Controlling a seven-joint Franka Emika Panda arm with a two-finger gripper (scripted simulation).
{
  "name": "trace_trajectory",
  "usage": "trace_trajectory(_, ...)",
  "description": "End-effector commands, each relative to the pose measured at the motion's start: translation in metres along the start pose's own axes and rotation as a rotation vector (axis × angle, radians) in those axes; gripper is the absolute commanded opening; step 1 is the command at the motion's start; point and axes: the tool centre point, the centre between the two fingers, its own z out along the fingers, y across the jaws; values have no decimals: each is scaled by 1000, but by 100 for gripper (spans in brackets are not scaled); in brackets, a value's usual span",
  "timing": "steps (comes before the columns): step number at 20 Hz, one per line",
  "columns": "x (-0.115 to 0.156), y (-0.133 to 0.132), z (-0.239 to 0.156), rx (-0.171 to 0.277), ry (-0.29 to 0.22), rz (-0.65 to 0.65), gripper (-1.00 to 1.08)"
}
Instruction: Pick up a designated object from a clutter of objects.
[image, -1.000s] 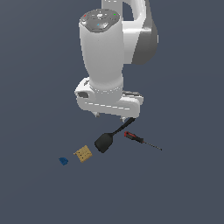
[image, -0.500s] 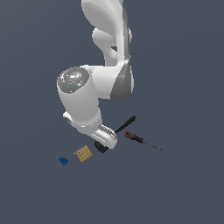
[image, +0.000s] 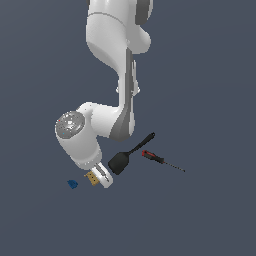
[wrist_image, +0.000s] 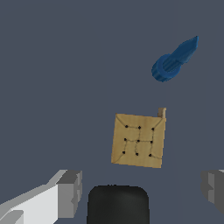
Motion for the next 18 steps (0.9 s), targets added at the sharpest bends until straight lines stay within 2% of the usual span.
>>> trace_trajectory(1,8,6,13,-4,5,41,100)
trace_trajectory(7,16,14,30,-10,10,90,100)
trace_trajectory(13,15,14,33,-11,8,89,100)
trace_trajectory(18,16,15,53,-10,9,91,100)
